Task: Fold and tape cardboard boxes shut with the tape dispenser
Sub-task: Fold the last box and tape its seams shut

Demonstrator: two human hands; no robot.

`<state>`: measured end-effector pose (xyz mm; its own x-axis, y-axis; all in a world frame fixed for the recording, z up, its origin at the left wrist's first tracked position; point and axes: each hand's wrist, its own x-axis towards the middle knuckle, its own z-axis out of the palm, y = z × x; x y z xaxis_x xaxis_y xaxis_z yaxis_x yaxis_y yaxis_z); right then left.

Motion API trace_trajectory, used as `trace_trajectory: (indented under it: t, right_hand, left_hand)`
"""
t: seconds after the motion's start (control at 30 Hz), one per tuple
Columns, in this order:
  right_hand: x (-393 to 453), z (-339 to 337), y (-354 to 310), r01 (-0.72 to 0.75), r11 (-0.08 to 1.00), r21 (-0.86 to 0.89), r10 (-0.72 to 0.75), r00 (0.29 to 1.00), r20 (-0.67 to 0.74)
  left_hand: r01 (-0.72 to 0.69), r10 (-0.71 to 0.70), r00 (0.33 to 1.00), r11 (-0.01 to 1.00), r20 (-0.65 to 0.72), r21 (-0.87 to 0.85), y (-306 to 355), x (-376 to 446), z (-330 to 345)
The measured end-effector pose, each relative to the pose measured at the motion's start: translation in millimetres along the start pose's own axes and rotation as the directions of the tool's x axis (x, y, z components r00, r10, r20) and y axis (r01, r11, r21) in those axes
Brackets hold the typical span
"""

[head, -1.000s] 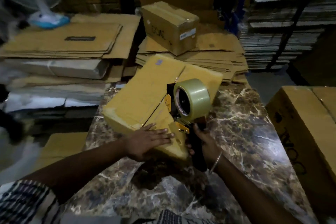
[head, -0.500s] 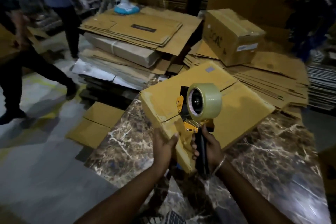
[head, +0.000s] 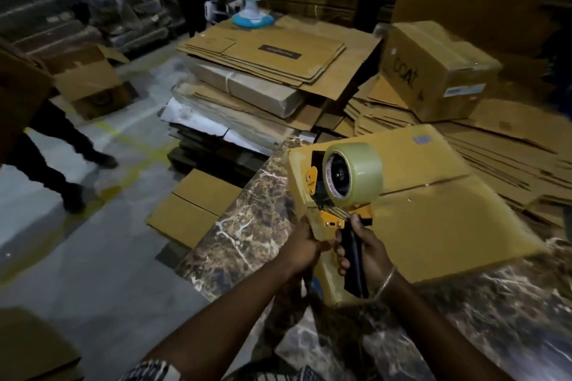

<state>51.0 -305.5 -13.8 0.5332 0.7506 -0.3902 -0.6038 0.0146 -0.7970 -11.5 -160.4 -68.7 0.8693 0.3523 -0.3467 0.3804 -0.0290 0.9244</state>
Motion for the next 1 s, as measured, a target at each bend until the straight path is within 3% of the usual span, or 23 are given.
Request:
trace_trajectory:
  t: [0.1, 0.2, 0.23, 0.37, 0.4, 0.5, 0.57, 0.7, 0.8, 0.93, 1.0]
  right_hand:
    - [9.0, 11.1, -2.5, -0.038, 0.999, 0.003, 0.038, 0.999, -0.003]
    - [17.3, 21.2, -4.8, -0.067, 0.998, -0.013, 0.067, 0.997, -0.036]
    - [19.5, 24.3, -5.5, -0.073, 0.997, -0.02, 0.072, 0.996, -0.051]
    - [28.8, 36.5, -8.7, -0.094, 0.996, 0.008, 0.094, 0.995, -0.042]
    - [31.6, 40.0, -9.6, -0.1, 0.995, 0.023, 0.1, 0.994, -0.034]
    - [37.0, 49.9, -11.6, -0.125, 0.989, 0.078, 0.126, 0.992, -0.008]
    - [40.1, 56.3, -13.8, -0.122, 0.989, 0.083, 0.122, 0.992, 0.003]
    - [42.9, 67.0, -19.2, -0.09, 0.993, 0.072, 0.091, 0.996, -0.012]
    - [42.5, 69.4, -21.4, -0.047, 0.996, 0.07, 0.051, 0.997, -0.056]
    - [41.8, 70.4, -21.5, -0.006, 0.998, 0.062, 0.011, 0.996, -0.088]
    - [40.6, 70.2, -21.1, 0.007, 0.998, 0.061, 0.0, 0.993, -0.114]
  left_hand:
    - [0.019, -0.013, 0.99, 0.999, 0.139, -0.046, 5.7, 1.2, -17.0]
    - [0.121, -0.112, 0.984, 0.991, 0.14, -0.053, -5.3, 17.7, -31.5]
    - [0.187, -0.175, 0.979, 0.976, 0.107, -0.112, -7.7, 20.7, -36.3]
    - [0.127, -0.207, 0.952, 0.937, -0.227, -0.325, 35.4, 12.8, -61.9]
    - [0.138, -0.231, 0.948, 0.919, -0.22, -0.37, 42.9, 15.8, -68.8]
    - [0.31, -0.403, 0.914, 0.766, -0.044, -0.564, 61.9, 29.2, -83.0]
    - [0.42, -0.464, 0.882, 0.702, 0.078, -0.575, 71.9, 32.8, -93.6]
    - [0.458, -0.368, 0.889, 0.694, 0.273, -0.555, 74.9, 43.8, -104.2]
    - [0.439, -0.352, 0.899, 0.72, 0.261, -0.537, 82.3, 42.0, -109.0]
    - [0.508, -0.424, 0.86, 0.653, 0.285, -0.562, 69.5, 54.3, -113.7]
    - [0.492, -0.39, 0.871, 0.678, 0.299, -0.546, 68.4, 58.7, -115.4]
